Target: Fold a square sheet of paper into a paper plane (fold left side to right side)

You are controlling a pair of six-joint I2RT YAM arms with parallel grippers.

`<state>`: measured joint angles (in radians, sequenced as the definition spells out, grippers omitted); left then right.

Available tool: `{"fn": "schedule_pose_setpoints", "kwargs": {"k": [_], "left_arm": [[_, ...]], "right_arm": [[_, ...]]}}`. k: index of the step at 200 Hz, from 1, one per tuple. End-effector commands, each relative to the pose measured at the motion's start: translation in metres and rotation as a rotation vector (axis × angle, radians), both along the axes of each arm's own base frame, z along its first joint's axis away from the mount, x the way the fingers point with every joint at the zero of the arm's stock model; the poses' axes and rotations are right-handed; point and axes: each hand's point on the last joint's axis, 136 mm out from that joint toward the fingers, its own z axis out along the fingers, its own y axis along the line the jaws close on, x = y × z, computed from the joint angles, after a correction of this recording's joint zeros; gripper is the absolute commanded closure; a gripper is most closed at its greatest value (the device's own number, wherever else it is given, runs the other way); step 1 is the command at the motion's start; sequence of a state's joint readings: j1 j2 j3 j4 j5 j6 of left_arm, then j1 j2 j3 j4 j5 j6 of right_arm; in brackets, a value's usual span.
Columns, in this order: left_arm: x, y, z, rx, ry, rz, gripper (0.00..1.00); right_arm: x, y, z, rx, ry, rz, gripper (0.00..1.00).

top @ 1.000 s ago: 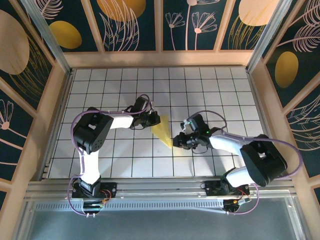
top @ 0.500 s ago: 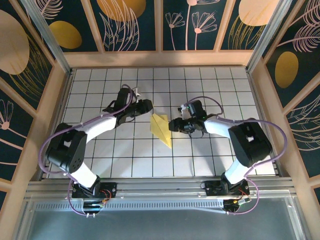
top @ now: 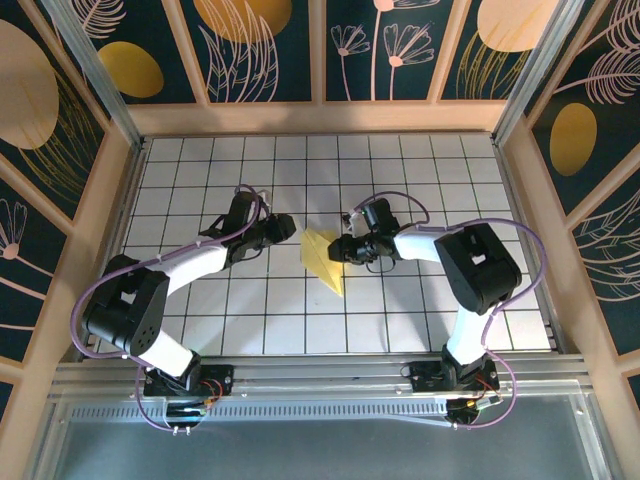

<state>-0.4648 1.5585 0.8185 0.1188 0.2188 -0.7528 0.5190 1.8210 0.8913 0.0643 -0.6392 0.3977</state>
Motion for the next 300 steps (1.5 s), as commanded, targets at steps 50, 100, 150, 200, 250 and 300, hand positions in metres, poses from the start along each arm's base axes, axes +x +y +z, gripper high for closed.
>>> {"fn": "schedule_pose_setpoints", "kwargs": {"k": [50, 100, 150, 200, 250, 300], "left_arm": [[0.003, 0.005, 0.050, -0.161, -0.112, 0.034, 0.41], [-0.009, -0.009, 0.138, -0.423, -0.319, -0.086, 0.28], [-0.033, -0.045, 0.197, -0.669, -0.401, -0.359, 0.42], [-0.037, -0.075, 0.190, -0.682, -0.366, -0.457, 0.59], [-0.037, -0.081, 0.190, -0.680, -0.372, -0.470, 0.81], [-0.037, -0.078, 0.196, -0.675, -0.397, -0.450, 1.00]], "right_arm": [[0.019, 0.003, 0.047, 0.056, -0.150, 0.012, 1.00], [0.031, -0.014, 0.157, 0.280, -0.403, -0.008, 1.00], [0.004, -0.012, 0.241, 0.556, -0.498, 0.106, 1.00], [-0.009, 0.000, 0.255, 0.648, -0.447, 0.172, 1.00], [-0.009, 0.005, 0.248, 0.643, -0.420, 0.176, 1.00], [0.000, -0.002, 0.247, 0.585, -0.449, 0.113, 0.93]]}}
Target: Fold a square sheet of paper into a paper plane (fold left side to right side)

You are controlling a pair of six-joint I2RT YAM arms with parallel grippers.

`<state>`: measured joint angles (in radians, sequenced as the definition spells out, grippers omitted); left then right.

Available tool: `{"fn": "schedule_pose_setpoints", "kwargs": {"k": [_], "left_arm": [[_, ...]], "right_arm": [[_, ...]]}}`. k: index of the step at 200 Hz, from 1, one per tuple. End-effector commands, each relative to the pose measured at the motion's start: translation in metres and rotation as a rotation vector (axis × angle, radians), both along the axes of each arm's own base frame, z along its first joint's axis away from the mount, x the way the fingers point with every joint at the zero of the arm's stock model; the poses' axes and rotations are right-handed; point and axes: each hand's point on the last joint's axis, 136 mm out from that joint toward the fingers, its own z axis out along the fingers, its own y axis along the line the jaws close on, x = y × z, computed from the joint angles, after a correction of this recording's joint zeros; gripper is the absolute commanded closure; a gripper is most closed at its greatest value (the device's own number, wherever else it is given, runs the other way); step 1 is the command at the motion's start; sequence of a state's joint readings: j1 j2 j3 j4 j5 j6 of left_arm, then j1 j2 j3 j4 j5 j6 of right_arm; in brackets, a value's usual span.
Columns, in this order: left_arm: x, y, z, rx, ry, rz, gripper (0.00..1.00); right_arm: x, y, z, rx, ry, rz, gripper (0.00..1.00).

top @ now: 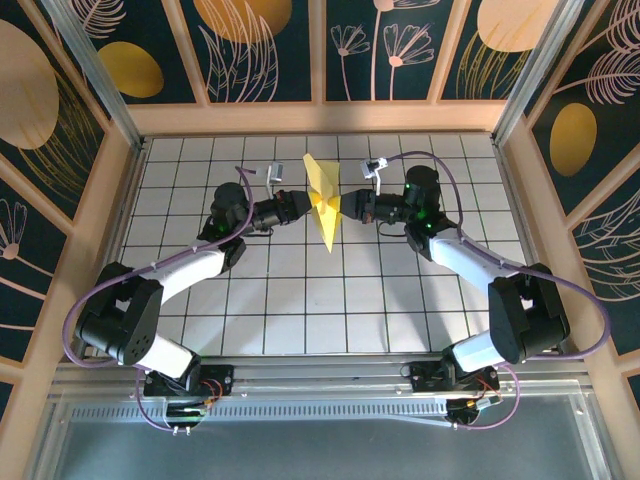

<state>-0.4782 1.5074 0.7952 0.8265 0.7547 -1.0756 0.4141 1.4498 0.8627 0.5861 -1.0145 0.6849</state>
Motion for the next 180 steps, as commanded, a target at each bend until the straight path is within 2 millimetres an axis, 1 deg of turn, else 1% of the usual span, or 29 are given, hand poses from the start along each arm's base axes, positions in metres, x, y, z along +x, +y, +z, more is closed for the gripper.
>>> {"fn": "schedule_pose_setpoints", "kwargs": {"k": [1, 20, 42, 51, 66, 77, 86, 104, 126, 145, 162, 180], "left_arm": [[-0.002, 0.001, 0.028, -0.038, -0.100, 0.002, 1.00], [-0.001, 0.004, 0.032, -0.035, -0.114, 0.024, 1.00], [0.000, 0.007, 0.038, -0.035, -0.136, 0.052, 1.00], [0.000, 0.008, 0.042, -0.042, -0.149, 0.060, 1.00], [-0.001, 0.009, 0.050, -0.062, -0.173, 0.068, 1.00], [-0.001, 0.009, 0.055, -0.077, -0.186, 0.069, 1.00], [-0.002, 0.009, 0.060, -0.087, -0.197, 0.069, 1.00], [-0.003, 0.008, 0.065, -0.096, -0.210, 0.066, 1.00], [-0.004, 0.005, 0.066, -0.097, -0.212, 0.057, 1.00], [-0.005, 0.001, 0.065, -0.097, -0.208, 0.044, 1.00], [-0.007, -0.002, 0.064, -0.099, -0.203, 0.034, 1.00], [-0.009, -0.003, 0.063, -0.102, -0.198, 0.026, 1.00]], "right_arm": [[0.002, -0.004, 0.007, -0.016, -0.034, -0.034, 0.92], [0.006, -0.014, 0.015, -0.037, -0.062, -0.094, 0.80], [0.009, -0.032, 0.023, -0.053, -0.098, -0.184, 0.63], [0.008, -0.040, 0.023, -0.060, -0.102, -0.216, 0.54], [0.005, -0.048, 0.016, -0.076, -0.085, -0.244, 0.42], [0.000, -0.050, 0.009, -0.083, -0.061, -0.240, 0.35], [-0.005, -0.049, 0.004, -0.079, -0.039, -0.228, 0.31], [-0.019, -0.044, 0.001, -0.050, -0.026, -0.190, 0.21], [-0.035, -0.030, 0.009, -0.014, -0.060, -0.124, 0.15], [-0.040, -0.019, 0.015, -0.001, -0.092, -0.078, 0.14], [-0.039, -0.010, 0.019, 0.010, -0.101, -0.055, 0.15], [-0.033, -0.003, 0.023, 0.019, -0.108, -0.045, 0.19]]}}
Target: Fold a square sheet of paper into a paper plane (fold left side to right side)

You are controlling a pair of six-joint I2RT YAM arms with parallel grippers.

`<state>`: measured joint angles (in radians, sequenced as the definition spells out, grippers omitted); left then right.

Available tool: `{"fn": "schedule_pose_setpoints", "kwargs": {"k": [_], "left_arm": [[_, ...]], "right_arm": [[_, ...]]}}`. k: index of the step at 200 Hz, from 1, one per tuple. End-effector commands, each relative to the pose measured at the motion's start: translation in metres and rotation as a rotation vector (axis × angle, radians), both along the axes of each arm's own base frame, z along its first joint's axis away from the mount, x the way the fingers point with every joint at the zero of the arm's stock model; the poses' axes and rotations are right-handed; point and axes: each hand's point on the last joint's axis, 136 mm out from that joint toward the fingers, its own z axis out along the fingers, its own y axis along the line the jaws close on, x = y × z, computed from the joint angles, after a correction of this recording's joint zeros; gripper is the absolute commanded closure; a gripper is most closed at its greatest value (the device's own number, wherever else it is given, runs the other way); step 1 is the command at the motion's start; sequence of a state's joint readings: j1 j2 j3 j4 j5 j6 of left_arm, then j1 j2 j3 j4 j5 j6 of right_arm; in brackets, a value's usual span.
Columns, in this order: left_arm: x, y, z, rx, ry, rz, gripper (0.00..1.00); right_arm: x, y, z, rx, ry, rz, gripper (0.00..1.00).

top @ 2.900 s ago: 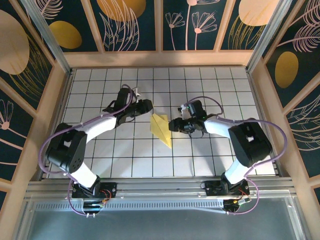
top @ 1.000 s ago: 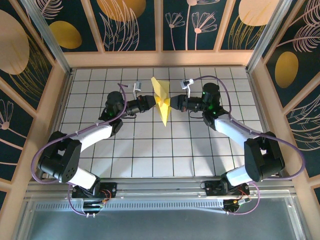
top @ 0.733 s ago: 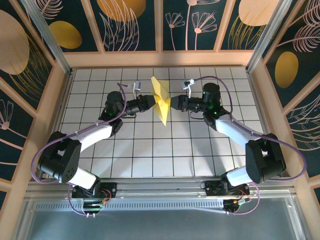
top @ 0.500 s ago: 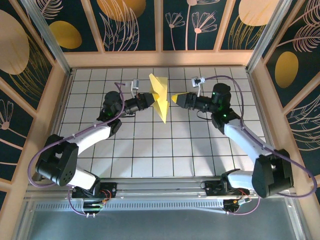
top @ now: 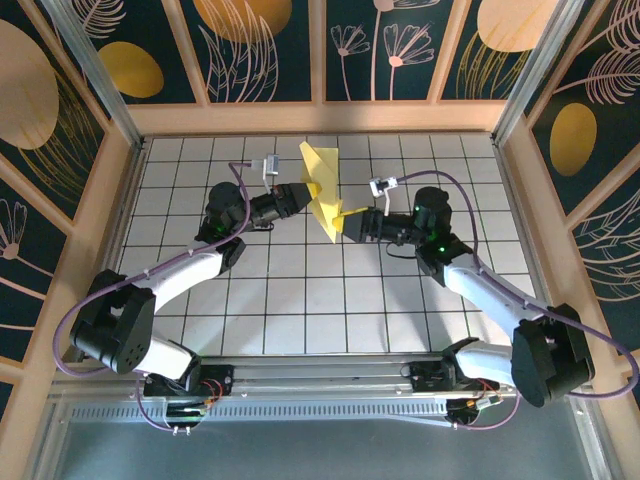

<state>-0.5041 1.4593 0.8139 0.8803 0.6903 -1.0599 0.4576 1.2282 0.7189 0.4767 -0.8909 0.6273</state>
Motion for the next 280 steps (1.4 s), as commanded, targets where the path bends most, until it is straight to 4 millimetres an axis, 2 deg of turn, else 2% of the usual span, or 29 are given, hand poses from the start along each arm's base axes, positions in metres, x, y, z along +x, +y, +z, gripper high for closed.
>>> {"fn": "schedule_pose_setpoints", "kwargs": {"k": [1, 40, 60, 87, 116, 127, 138, 161, 197, 233, 263, 280], "left_arm": [[-0.004, -0.003, 0.024, -0.043, -0.082, -0.014, 1.00], [-0.005, -0.005, 0.021, -0.041, -0.061, -0.024, 1.00], [-0.004, -0.006, 0.018, -0.038, -0.055, -0.028, 1.00], [0.000, -0.004, 0.015, -0.008, -0.066, 0.007, 0.94], [0.008, 0.005, 0.006, 0.082, -0.082, 0.101, 0.78], [0.012, 0.012, 0.001, 0.123, -0.078, 0.159, 0.68], [0.016, 0.021, -0.003, 0.165, -0.074, 0.222, 0.56], [0.023, 0.049, -0.010, 0.259, -0.064, 0.385, 0.45], [0.026, 0.110, -0.025, 0.421, -0.020, 0.685, 0.41], [0.017, 0.166, -0.037, 0.515, 0.042, 0.933, 0.37], [0.007, 0.197, -0.042, 0.522, 0.084, 1.073, 0.35], [0.003, 0.207, -0.043, 0.519, 0.097, 1.114, 0.34]], "right_arm": [[0.006, 0.011, 0.026, 0.051, -0.078, 0.033, 0.19], [0.017, 0.015, 0.037, 0.054, -0.107, 0.021, 0.36], [0.024, 0.015, 0.034, 0.026, -0.102, -0.005, 0.52], [0.032, 0.013, 0.028, -0.022, -0.088, -0.051, 0.74], [0.040, 0.005, 0.026, -0.082, -0.097, -0.127, 0.94], [0.044, 0.002, 0.025, -0.113, -0.099, -0.158, 0.98], [0.048, -0.003, 0.022, -0.155, -0.099, -0.199, 1.00], [0.058, -0.015, 0.012, -0.290, -0.111, -0.310, 1.00], [0.073, -0.038, -0.016, -0.719, -0.176, -0.582, 1.00], [0.081, -0.064, -0.040, -1.198, -0.285, -0.810, 1.00], [0.082, -0.061, -0.060, -1.527, -0.439, -0.884, 1.00], [0.084, -0.051, -0.081, -1.652, -0.484, -0.858, 1.00]]}}
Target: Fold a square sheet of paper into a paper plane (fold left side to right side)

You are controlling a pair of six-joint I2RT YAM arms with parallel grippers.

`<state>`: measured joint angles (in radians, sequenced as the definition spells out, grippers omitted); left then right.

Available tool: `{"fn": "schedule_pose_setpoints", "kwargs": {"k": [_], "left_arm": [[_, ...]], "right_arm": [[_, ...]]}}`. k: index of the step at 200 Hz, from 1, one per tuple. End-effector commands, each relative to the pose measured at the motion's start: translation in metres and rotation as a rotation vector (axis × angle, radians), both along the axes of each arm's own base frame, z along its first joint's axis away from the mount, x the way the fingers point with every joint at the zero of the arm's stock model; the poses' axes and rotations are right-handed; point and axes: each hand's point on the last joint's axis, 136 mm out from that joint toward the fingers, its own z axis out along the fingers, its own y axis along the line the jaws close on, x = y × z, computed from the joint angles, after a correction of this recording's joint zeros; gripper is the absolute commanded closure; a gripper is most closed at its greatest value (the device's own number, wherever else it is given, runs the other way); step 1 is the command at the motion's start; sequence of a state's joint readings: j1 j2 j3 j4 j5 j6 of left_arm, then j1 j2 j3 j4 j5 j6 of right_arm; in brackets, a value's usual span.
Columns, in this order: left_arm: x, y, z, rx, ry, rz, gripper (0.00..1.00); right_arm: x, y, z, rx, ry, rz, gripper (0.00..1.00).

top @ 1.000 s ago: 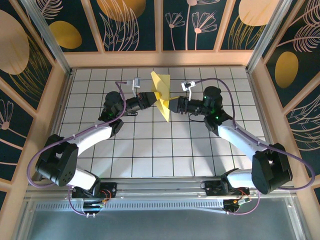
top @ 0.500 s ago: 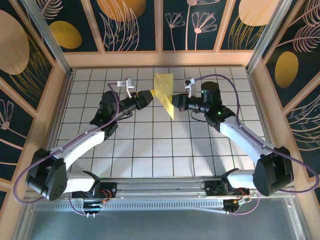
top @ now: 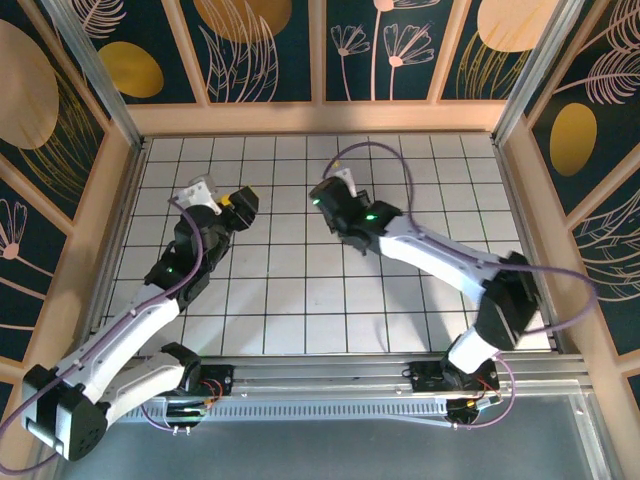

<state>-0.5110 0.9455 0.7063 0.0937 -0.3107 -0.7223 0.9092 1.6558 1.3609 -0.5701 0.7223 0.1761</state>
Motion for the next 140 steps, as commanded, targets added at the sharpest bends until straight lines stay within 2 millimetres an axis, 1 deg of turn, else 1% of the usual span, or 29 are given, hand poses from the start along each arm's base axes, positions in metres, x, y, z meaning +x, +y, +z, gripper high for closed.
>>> {"fn": "schedule_pose_setpoints", "kwargs": {"k": [1, 13, 19, 32, 45, 69, 89, 108, 121, 140], "left_arm": [[-0.007, 0.030, -0.010, 0.036, 0.026, 0.149, 0.34], [-0.008, 0.033, -0.011, 0.038, 0.030, 0.161, 0.34], [-0.008, 0.033, -0.012, 0.040, 0.030, 0.161, 0.33], [-0.007, 0.031, -0.015, 0.042, 0.038, 0.156, 0.33], [-0.006, 0.029, -0.018, 0.047, 0.049, 0.146, 0.33], [-0.003, 0.024, -0.021, 0.054, 0.066, 0.127, 0.33], [-0.001, 0.020, -0.024, 0.052, 0.074, 0.112, 0.33], [0.001, 0.016, -0.026, 0.044, 0.080, 0.101, 0.33], [0.002, 0.014, -0.028, 0.044, 0.088, 0.093, 0.33], [0.004, 0.010, -0.029, 0.046, 0.096, 0.078, 0.32]], "right_arm": [[0.001, -0.029, -0.007, -0.380, -0.076, -0.105, 1.00], [0.004, -0.024, -0.023, -0.434, -0.066, -0.110, 1.00], [0.006, -0.022, -0.035, -0.457, -0.056, -0.112, 1.00], [0.009, -0.015, -0.056, -0.483, -0.032, -0.116, 1.00], [0.011, -0.007, -0.074, -0.508, -0.011, -0.113, 1.00], [0.012, 0.005, -0.101, -0.516, 0.036, -0.088, 1.00], [0.009, 0.015, -0.121, -0.473, 0.098, -0.056, 1.00], [0.004, 0.022, -0.137, -0.436, 0.161, -0.026, 0.89], [0.000, 0.026, -0.147, -0.410, 0.206, -0.006, 0.78], [-0.004, 0.032, -0.154, -0.352, 0.260, 0.015, 0.61]]}}
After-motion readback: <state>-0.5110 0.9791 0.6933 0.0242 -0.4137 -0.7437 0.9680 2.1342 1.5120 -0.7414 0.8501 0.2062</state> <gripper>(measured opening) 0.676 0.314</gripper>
